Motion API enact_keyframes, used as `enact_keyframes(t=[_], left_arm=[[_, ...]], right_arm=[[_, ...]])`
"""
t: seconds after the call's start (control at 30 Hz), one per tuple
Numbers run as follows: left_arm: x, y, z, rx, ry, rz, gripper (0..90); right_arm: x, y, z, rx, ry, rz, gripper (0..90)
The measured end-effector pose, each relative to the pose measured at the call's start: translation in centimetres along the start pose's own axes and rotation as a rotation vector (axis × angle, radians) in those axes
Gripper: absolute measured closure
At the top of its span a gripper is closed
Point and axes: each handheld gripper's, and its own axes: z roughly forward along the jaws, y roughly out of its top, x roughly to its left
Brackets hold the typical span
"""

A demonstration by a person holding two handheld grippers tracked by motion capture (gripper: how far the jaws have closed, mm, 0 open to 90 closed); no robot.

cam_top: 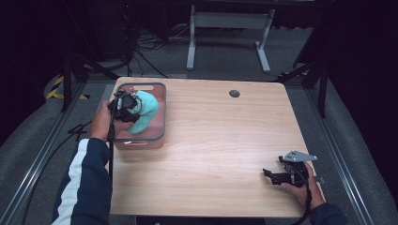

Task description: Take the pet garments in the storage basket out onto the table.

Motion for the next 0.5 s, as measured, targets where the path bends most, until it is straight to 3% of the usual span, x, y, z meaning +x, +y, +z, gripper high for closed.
enact_keyframes(t=[0.1,0.17,0.2,0.33,0.5], left_arm=[[0.1,-0.3,-0.9,-0.040,0.007,-0.019,66.1],[0.1,-0.3,-1.2,-0.042,0.009,-0.016,66.1],[0.0,-0.4,-1.7,-0.069,0.009,-0.021,66.1],[-0.2,-0.3,-2.8,-0.101,0.007,-0.017,66.1],[-1.4,0.3,-5.2,-0.174,-0.001,0.021,66.1]], right_arm=[[0.0,0.0,0.0,-0.001,-0.003,0.000,12.3],[0.0,0.0,0.0,-0.001,-0.004,-0.002,12.4],[0.0,0.0,0.0,-0.001,-0.004,-0.002,12.4],[0.0,0.0,0.0,-0.001,-0.004,-0.002,12.4],[0.0,0.0,0.0,-0.001,-0.003,-0.003,12.4]])
